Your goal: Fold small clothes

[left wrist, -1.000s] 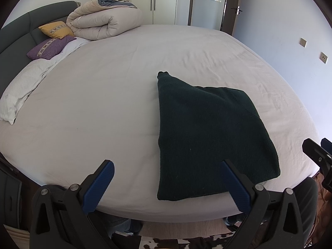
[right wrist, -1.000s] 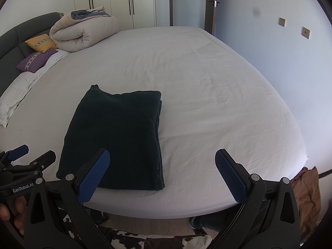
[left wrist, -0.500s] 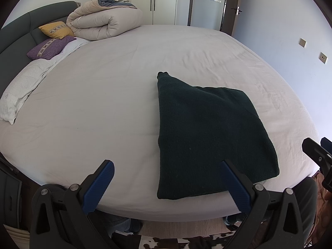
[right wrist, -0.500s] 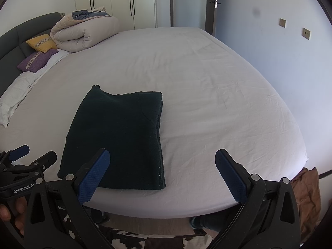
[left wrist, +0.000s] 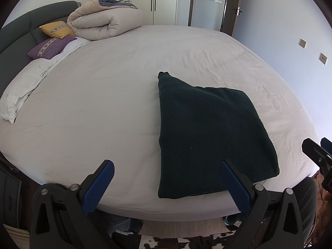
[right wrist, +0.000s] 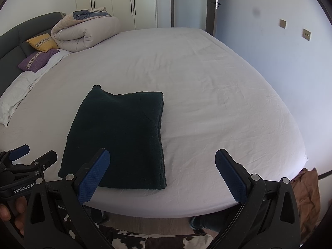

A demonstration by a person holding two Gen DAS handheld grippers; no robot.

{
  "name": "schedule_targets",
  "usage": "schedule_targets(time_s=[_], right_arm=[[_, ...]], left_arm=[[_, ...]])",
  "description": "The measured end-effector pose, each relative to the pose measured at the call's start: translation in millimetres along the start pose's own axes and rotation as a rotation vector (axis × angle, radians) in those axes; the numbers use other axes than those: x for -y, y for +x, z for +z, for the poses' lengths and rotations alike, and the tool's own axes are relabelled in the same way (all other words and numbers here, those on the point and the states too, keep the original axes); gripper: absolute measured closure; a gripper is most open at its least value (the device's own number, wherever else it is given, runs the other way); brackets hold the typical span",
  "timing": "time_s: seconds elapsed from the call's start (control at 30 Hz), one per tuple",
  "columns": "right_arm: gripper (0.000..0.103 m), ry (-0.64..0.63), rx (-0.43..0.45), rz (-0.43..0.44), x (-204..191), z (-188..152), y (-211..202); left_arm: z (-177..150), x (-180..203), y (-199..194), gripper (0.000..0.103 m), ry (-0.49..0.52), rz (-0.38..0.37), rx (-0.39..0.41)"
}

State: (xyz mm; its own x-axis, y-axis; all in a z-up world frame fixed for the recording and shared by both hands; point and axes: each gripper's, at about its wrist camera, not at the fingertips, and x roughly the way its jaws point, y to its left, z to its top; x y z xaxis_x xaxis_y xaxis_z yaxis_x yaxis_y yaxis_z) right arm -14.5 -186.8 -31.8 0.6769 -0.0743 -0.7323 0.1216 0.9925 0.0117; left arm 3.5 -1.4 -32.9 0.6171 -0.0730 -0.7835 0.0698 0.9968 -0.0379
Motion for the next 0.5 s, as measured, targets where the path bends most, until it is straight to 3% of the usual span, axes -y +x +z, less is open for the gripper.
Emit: schedule_targets(time_s=[0.5], right_arm=[[0.000, -0.003, -0.008, 0.005, 2.2, 0.5, 1.8]], left_arm=[[-1.4, -2.1, -1.9, 0.000, -0.002, -0.002, -0.005]])
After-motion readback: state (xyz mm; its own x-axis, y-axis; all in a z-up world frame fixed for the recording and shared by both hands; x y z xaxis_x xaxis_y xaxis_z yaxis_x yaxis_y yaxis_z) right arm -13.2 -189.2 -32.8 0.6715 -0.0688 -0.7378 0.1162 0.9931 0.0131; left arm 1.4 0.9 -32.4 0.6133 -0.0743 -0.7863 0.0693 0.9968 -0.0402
